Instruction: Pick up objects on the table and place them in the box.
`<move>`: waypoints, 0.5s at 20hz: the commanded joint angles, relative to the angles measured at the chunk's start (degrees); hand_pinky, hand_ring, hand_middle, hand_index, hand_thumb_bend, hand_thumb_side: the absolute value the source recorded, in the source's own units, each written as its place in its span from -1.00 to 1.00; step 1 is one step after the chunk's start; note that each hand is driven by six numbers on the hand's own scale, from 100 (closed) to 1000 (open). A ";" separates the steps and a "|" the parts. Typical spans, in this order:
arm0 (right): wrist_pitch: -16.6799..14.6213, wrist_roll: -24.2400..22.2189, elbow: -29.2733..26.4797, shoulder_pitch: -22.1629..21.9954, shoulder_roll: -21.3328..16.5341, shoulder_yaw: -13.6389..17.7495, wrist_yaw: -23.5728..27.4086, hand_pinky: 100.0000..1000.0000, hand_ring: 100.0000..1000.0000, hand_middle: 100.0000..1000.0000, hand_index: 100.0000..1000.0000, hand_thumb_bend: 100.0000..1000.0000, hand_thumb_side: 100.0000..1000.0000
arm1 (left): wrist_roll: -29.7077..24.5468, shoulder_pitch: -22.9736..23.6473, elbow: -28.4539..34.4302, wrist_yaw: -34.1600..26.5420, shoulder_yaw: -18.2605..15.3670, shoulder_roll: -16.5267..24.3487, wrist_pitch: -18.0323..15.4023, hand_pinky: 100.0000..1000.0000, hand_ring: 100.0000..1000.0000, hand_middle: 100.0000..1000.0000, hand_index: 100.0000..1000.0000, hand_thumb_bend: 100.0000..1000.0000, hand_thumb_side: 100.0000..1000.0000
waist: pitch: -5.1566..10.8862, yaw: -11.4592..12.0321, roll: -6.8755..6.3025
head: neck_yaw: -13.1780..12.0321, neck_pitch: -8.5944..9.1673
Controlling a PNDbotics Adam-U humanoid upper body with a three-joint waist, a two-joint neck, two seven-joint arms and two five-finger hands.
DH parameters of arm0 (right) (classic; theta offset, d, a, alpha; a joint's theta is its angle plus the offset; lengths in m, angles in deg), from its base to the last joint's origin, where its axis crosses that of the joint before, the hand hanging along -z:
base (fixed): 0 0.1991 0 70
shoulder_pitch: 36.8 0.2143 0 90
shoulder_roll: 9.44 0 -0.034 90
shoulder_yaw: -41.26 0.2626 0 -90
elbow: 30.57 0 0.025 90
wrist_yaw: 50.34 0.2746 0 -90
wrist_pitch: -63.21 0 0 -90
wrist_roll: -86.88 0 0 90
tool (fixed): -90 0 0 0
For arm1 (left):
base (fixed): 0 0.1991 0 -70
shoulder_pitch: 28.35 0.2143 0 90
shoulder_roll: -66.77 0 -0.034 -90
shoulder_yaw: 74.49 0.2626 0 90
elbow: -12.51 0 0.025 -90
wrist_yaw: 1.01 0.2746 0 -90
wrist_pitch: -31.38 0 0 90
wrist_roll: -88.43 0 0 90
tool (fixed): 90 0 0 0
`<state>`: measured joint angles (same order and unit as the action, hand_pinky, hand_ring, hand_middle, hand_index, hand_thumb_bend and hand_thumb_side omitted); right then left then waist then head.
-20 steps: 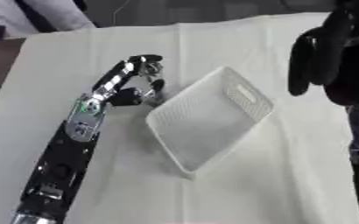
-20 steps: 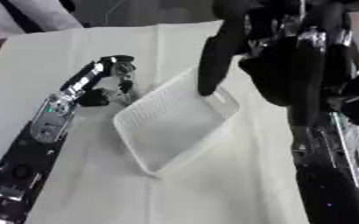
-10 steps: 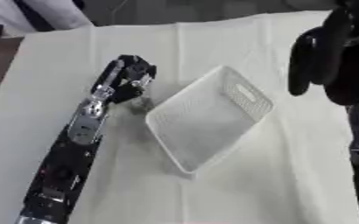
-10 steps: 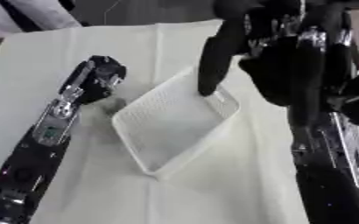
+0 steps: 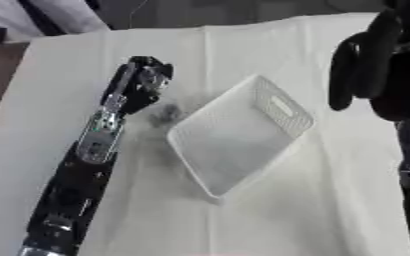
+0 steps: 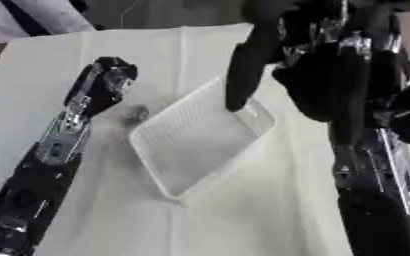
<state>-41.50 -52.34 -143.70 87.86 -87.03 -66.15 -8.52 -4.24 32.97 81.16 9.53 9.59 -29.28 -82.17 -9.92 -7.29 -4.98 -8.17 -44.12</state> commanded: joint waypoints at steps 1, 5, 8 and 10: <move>-2.48 -2.74 -0.99 0.18 0.44 0.18 -0.01 -0.04 0.17 0.55 -0.49 -1.00 0.90 | 0.27 -0.90 2.07 -1.36 -0.45 1.00 -0.16 -1.00 -1.00 -1.00 -0.74 -1.00 0.09 | 1.33 0.20 0.10 | -0.54 0.00; -2.48 -2.74 -0.88 0.07 0.56 0.25 -0.12 -0.04 0.17 0.55 -0.49 -1.00 0.90 | 0.95 -1.43 5.43 -3.96 -0.97 1.78 0.76 -1.00 -1.00 -1.00 -0.76 -1.00 0.16 | 1.56 0.38 0.15 | -0.38 0.00; -2.49 -2.74 -0.81 -0.03 0.60 0.26 -0.28 -0.04 0.17 0.55 -0.49 -1.00 0.90 | 0.94 -1.84 9.21 -7.34 -0.67 2.49 2.62 -1.00 -1.00 -1.00 -0.76 -1.00 0.22 | 1.67 0.47 0.15 | -0.35 0.00; -2.49 -2.74 -0.79 -0.07 0.62 0.25 -0.39 -0.04 0.17 0.55 -0.49 -1.00 0.90 | 0.53 -2.11 12.04 -9.97 -0.21 2.90 4.09 -1.00 -1.00 -1.00 -0.76 -1.00 0.24 | 1.72 0.49 0.16 | -0.36 0.00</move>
<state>-41.34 -52.49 -143.69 87.44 -86.60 -66.09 -8.70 -3.68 31.99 90.47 1.28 9.28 -28.05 -78.87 -9.39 -6.94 -4.97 -8.16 -44.12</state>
